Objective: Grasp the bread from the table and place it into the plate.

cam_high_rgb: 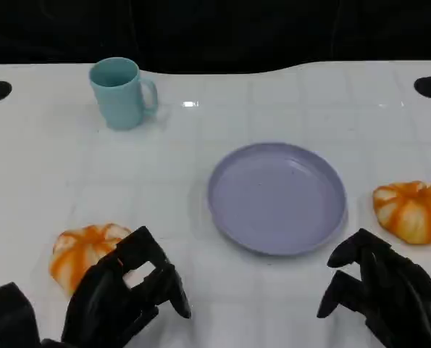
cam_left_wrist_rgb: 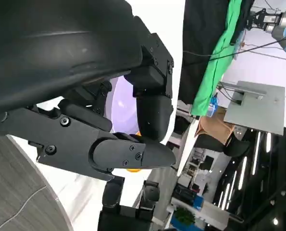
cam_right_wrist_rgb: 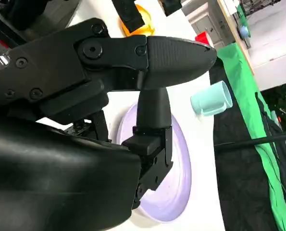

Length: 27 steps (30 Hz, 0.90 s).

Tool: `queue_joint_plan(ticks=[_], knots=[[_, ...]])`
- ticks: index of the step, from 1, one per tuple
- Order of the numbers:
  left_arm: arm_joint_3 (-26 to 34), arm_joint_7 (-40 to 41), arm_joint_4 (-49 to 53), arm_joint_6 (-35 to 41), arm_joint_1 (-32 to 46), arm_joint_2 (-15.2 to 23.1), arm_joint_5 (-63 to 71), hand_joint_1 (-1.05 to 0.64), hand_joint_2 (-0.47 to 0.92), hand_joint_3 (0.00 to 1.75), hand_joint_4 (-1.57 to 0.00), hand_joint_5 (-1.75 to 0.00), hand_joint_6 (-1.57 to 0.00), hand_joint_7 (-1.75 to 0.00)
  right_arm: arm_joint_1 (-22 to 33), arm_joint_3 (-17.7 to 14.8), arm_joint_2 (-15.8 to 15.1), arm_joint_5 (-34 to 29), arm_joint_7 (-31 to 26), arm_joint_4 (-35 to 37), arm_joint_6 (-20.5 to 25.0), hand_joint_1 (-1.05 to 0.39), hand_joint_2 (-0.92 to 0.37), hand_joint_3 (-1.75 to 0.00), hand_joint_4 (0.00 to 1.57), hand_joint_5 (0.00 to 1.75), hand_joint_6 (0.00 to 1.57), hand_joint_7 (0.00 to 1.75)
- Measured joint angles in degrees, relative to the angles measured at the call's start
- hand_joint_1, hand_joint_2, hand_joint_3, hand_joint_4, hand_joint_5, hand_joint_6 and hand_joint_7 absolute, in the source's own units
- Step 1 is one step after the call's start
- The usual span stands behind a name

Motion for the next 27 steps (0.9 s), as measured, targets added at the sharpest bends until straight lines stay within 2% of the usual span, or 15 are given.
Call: queue_joint_plan(ticks=[4, 9, 10, 12, 13, 16, 17, 18, 20, 24, 26, 27], knots=[[0.0, 0.0, -0.1, -0.1, 0.1, -0.1, 0.1, -0.59, 0.92, 0.30, -0.72, -1.75, -0.49, -1.72, 0.0, 0.0, 0.0, 0.0, 0.0, -0.2, 0.0, -0.49, -0.92, -0.51, 0.61, 1.75, 0.44, 1.67], [0.0, 0.0, -0.2, -2.4, 0.1, 0.0, 0.9, -0.59, 0.92, 0.33, -0.65, -1.75, -0.49, -1.59, 0.0, 0.1, 0.0, -0.2, -0.1, -0.5, 0.0, -0.49, -0.92, -0.51, 0.62, 1.75, 0.44, 1.68], [0.0, 0.0, -0.2, -2.8, 0.1, 0.0, 1.0, -0.57, 0.92, 0.33, -0.58, -1.70, -0.51, -1.38, 0.0, 0.1, 0.0, -0.3, -0.1, -0.5, 0.0, -0.49, -0.92, -0.50, 0.62, 1.75, 0.44, 1.68], [0.0, 0.0, -0.3, -3.5, 0.1, 0.0, 1.0, -0.57, 0.92, 0.33, -0.53, -1.68, -0.53, -1.26, 0.0, 0.2, 0.0, -0.3, -0.3, -0.6, 0.0, -0.49, -0.92, -0.50, 0.62, 1.75, 0.44, 1.68], [0.1, 0.0, -0.5, -3.8, 0.1, 0.1, 1.0, -0.57, 0.92, 0.31, -0.53, -1.57, -0.59, -1.06, 0.0, 0.2, 0.0, -0.3, -0.5, -0.7, 0.0, -0.49, -0.92, -0.50, 0.62, 1.75, 0.44, 1.68], [0.2, 0.3, -0.7, -7.5, 0.0, 0.5, 3.8, -0.58, 0.92, 0.29, -0.54, -1.50, -0.63, -0.91, 0.0, 0.3, 0.0, -0.3, -0.7, -0.7, 0.0, -0.49, -0.92, -0.50, 0.62, 1.75, 0.43, 1.68], [0.2, 0.5, -0.7, -8.6, -0.1, 0.6, 4.7, -0.58, 0.92, 0.25, -0.54, -1.35, -0.68, -0.69, 0.0, 0.3, 0.0, -0.3, -0.7, -0.7, 0.0, -0.48, -0.92, -0.51, 0.61, 1.75, 0.42, 1.69], [0.2, 0.8, -0.9, -9.1, -0.2, 0.8, 5.3, -0.58, 0.92, 0.24, -0.55, -1.29, -0.72, -0.56, 0.0, 0.4, 0.0, -0.3, -0.6, -0.7, 0.0, -0.48, -0.92, -0.52, 0.61, 1.75, 0.42, 1.69], [0.2, 1.1, -1.3, -9.3, -0.3, 1.8, 6.5, -0.59, 0.92, 0.22, -0.52, -1.18, -0.72, -0.39, 0.0, 0.5, 0.0, -0.3, -0.6, -0.7, 0.0, -0.48, -0.92, -0.53, 0.60, 1.75, 0.42, 1.70], [0.2, 1.3, -2.3, -11.0, -1.0, 4.9, 9.9, -0.59, 0.92, 0.21, -0.50, -1.11, -0.71, -0.30, 0.1, 0.6, 0.0, -0.3, -0.6, -0.8, 0.0, -0.48, -0.92, -0.53, 0.60, 1.75, 0.41, 1.71], [0.2, 1.6, -2.8, -11.6, -1.2, 5.6, 11.3, -0.56, 0.92, 0.16, -0.46, -0.90, -0.65, -0.15, 0.1, 0.6, 0.0, -0.3, -0.6, -0.9, 0.0, -0.49, -0.92, -0.53, 0.60, 1.75, 0.41, 1.71], [0.1, 2.0, -3.4, -11.7, -1.3, 6.6, 13.0, -0.56, 0.92, 0.16, -0.46, -0.86, -0.64, -0.12, 0.1, 0.7, 0.0, -0.3, -0.6, -0.9, 0.0, -0.49, -0.92, -0.53, 0.60, 1.75, 0.41, 1.71]])
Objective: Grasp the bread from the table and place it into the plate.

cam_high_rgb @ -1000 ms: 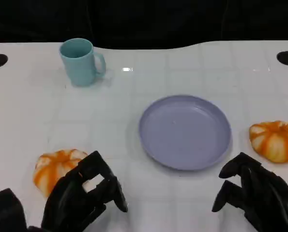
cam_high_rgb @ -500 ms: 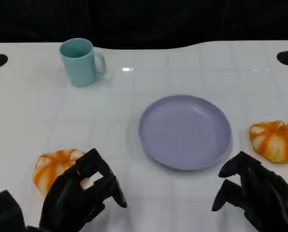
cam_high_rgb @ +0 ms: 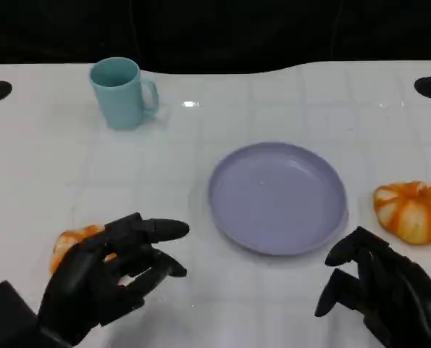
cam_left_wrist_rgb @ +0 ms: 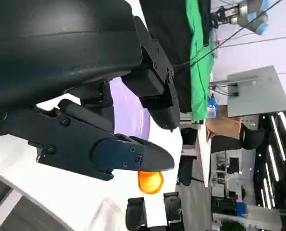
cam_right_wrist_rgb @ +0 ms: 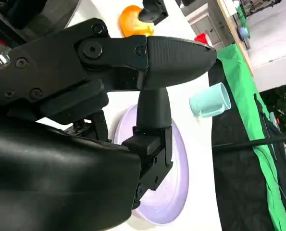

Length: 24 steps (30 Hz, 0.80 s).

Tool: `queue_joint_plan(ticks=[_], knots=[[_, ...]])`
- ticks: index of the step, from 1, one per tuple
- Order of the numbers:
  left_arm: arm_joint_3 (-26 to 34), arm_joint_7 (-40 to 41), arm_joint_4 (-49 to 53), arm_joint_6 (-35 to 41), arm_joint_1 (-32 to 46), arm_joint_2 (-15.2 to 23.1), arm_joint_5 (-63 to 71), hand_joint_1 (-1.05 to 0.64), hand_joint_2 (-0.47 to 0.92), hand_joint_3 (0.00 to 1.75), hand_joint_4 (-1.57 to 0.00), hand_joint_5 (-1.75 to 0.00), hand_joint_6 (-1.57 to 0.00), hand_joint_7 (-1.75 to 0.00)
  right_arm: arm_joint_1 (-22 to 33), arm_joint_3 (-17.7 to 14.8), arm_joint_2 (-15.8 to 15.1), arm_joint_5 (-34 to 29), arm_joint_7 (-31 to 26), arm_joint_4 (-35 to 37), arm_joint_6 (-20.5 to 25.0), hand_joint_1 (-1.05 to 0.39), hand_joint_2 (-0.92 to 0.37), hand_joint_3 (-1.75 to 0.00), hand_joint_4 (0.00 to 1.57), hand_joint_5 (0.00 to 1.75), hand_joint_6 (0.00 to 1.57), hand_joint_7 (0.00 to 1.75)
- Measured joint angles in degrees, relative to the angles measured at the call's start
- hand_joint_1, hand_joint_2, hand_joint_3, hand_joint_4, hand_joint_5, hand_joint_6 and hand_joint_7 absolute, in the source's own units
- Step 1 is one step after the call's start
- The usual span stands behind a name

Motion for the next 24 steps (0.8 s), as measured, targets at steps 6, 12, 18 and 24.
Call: queue_joint_plan(ticks=[6, 12, 18, 24], knots=[[-0.2, 2.1, -6.6, 3.5, -0.5, 7.6, 8.7, -0.51, 0.92, 0.09, -0.30, -0.70, -0.50, -0.01, 0.0, 0.0, 0.0, -0.1, 0.0, -0.1, 0.0, -0.48, -0.92, -0.53, 0.61, 1.75, 0.42, 1.71], [-0.9, 3.5, -9.6, 5.8, -0.7, 10.3, 12.6, -0.54, 0.92, 0.08, -0.21, -0.57, -0.44, 0.00, 0.1, 0.1, 0.0, -0.1, 0.0, -0.1, 0.0, -0.49, -0.92, -0.53, 0.60, 1.75, 0.42, 1.70], [-1.4, 8.0, -12.8, 1.8, -1.1, 17.3, 27.1, -0.58, 0.92, 0.09, -0.23, -0.37, -0.39, 0.00, 0.1, 0.0, 0.0, 0.0, -0.1, -0.3, 0.3, -0.49, -0.92, -0.53, 0.59, 1.75, 0.41, 1.69], [-2.0, 10.2, -16.4, 1.0, -1.0, 21.2, 39.0, -0.60, 0.92, 0.08, -0.09, -0.23, -0.26, 0.00, 0.0, -0.1, 0.0, 0.2, -0.1, -0.3, 0.4, -0.50, -0.92, -0.53, 0.59, 1.75, 0.40, 1.69]])
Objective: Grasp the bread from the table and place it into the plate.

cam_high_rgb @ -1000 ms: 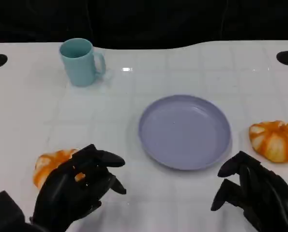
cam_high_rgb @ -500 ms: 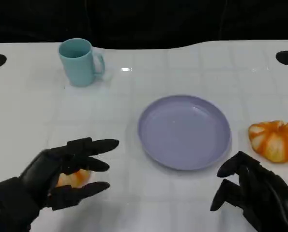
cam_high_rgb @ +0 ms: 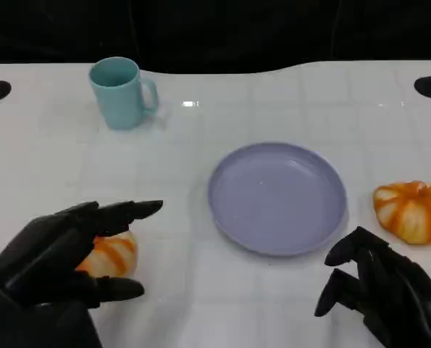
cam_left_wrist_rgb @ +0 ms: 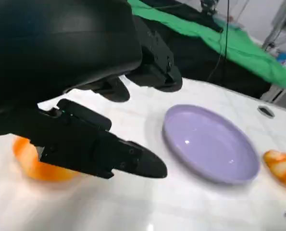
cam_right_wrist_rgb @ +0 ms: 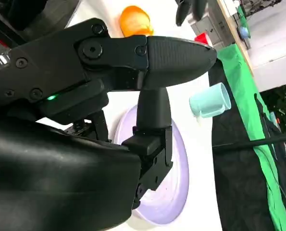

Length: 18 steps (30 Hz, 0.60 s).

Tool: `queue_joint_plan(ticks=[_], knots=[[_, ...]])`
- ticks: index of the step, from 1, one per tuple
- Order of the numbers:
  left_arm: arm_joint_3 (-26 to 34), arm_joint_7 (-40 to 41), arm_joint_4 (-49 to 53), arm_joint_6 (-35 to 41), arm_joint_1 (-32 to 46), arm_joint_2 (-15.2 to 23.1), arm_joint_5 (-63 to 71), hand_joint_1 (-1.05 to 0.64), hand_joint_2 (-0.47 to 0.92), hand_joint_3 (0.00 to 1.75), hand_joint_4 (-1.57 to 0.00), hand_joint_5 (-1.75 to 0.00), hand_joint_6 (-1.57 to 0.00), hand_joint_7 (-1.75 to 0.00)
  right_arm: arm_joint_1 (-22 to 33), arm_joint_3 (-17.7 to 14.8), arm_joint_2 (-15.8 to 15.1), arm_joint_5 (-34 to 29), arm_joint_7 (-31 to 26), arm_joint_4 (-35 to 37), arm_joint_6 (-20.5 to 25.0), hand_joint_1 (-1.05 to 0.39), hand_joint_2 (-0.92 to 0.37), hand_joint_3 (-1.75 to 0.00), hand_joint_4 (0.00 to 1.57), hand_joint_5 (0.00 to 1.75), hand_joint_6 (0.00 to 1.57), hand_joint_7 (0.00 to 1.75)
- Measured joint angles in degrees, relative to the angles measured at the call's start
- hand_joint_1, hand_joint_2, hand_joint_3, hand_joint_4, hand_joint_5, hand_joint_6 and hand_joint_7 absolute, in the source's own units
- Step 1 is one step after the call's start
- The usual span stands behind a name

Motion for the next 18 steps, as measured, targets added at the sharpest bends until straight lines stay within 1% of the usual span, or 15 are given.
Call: queue_joint_plan(ticks=[2, 4, 9, 13, 14, 18], knots=[[-0.2, -0.1, -3.3, 2.0, 0.0, 2.5, 6.6, -0.60, 0.92, 0.07, -0.07, -0.20, -0.24, 0.00, 0.0, 0.0, 0.0, 0.0, -0.1, 0.0, 0.0, -0.50, -0.92, -0.53, 0.60, 1.75, 0.40, 1.70], [-0.7, -0.1, -6.1, 4.7, -0.1, 3.8, 12.0, -0.59, 0.92, 0.04, -0.08, -0.17, -0.24, 0.00, 0.0, 0.0, 0.0, 0.0, -0.2, 0.0, 0.0, -0.49, -0.92, -0.53, 0.60, 1.75, 0.40, 1.70], [-3.5, -2.2, -8.4, 9.5, -0.5, 4.7, 20.7, -0.57, 0.91, 0.01, -0.07, -0.12, -0.22, 0.00, 0.0, 0.0, 0.2, -0.1, -0.4, 0.0, 0.0, -0.49, -0.92, -0.53, 0.61, 1.75, 0.40, 1.70], [-4.4, -2.9, -8.6, 11.1, -0.6, 4.8, 22.4, -0.57, 0.91, 0.01, -0.08, -0.11, -0.22, 0.00, 0.0, 0.0, 0.2, -0.1, -0.5, -0.1, 0.0, -0.49, -0.92, -0.53, 0.61, 1.75, 0.40, 1.70], [-4.5, -2.9, -8.7, 11.3, -0.7, 4.8, 22.4, -0.57, 0.89, 0.00, -0.09, -0.11, -0.22, 0.00, 0.0, 0.0, 0.2, -0.1, -0.5, -0.1, 0.0, -0.50, -0.92, -0.53, 0.62, 1.75, 0.41, 1.71], [-8.6, -5.2, -6.7, 13.3, -3.8, 5.5, 29.7, -0.56, 0.86, 0.00, -0.11, -0.09, -0.23, 0.00, -0.1, 0.1, 0.2, -0.2, -0.6, -0.2, 0.2, -0.50, -0.92, -0.53, 0.62, 1.75, 0.42, 1.71]])
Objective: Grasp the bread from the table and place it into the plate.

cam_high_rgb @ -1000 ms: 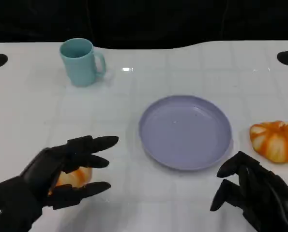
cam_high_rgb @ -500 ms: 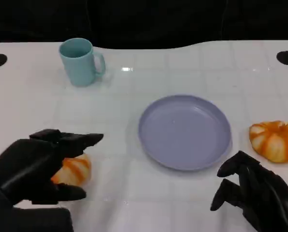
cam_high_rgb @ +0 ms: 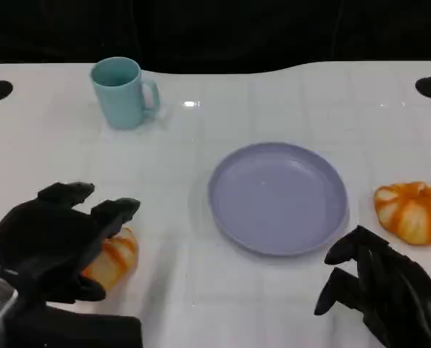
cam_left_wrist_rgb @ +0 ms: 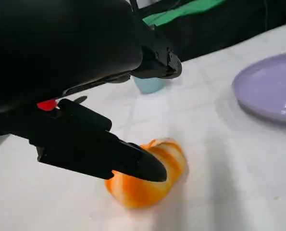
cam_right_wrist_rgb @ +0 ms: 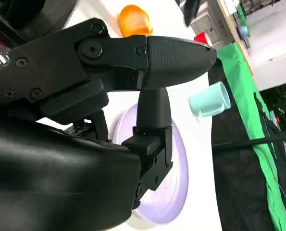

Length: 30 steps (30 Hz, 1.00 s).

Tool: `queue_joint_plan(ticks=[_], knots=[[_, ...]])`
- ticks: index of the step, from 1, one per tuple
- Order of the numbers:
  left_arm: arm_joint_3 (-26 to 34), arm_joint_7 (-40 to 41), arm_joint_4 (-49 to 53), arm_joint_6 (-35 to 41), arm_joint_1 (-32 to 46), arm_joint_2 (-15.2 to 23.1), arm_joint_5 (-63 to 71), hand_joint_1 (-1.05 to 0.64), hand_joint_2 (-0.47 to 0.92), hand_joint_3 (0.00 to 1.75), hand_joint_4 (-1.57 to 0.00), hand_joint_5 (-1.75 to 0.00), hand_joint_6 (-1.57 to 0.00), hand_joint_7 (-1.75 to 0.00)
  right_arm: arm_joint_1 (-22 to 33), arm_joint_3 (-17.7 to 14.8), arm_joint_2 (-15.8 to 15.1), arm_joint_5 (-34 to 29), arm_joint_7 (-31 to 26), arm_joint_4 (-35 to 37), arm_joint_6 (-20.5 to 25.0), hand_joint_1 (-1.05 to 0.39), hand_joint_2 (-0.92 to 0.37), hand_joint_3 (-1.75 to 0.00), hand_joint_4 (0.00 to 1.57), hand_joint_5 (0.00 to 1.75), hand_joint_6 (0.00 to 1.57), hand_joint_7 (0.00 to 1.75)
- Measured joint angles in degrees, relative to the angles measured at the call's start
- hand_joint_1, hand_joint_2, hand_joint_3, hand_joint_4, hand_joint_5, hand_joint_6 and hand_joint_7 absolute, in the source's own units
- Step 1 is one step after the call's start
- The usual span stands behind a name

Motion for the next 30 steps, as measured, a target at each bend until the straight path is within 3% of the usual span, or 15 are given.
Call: queue_joint_plan(ticks=[12, 30], knots=[[-6.7, -1.8, 15.1, 1.8, -8.8, -0.8, 0.3, -0.51, 0.87, 0.00, -0.09, -0.05, -0.16, -0.01, 0.0, 0.0, -0.2, -0.1, 0.5, 0.1, -0.4, -0.51, -0.92, -0.53, 0.61, 1.75, 0.43, 1.69], [-13.3, 8.7, 39.8, -0.9, -19.8, -3.8, -3.3, -0.51, 0.88, 0.00, -0.11, -0.04, -0.16, 0.00, 0.1, 0.0, -0.2, -0.1, 0.5, 0.0, -0.3, -0.51, -0.92, -0.53, 0.63, 1.75, 0.45, 1.69]])
